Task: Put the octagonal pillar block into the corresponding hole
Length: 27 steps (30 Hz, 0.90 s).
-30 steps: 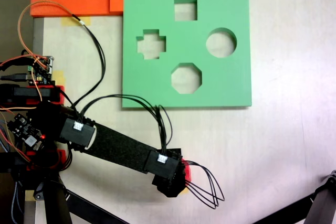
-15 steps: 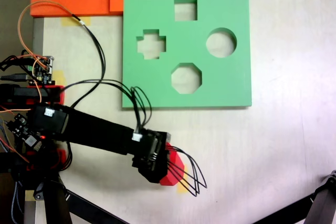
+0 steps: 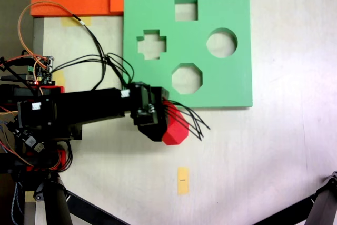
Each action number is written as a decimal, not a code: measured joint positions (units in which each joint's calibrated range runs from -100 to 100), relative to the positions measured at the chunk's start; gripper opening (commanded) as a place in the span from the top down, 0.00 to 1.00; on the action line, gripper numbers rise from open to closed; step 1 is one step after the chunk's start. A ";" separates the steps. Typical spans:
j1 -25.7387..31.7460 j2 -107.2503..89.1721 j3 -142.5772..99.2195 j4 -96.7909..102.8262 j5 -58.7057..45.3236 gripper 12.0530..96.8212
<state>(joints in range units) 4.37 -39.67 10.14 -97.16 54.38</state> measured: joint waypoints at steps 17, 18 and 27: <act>9.28 6.29 5.49 1.27 12.60 0.69; 9.33 6.98 5.49 1.66 13.09 0.69; 10.11 16.14 7.35 11.06 15.43 0.69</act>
<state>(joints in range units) 14.48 -23.53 17.49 -86.10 69.82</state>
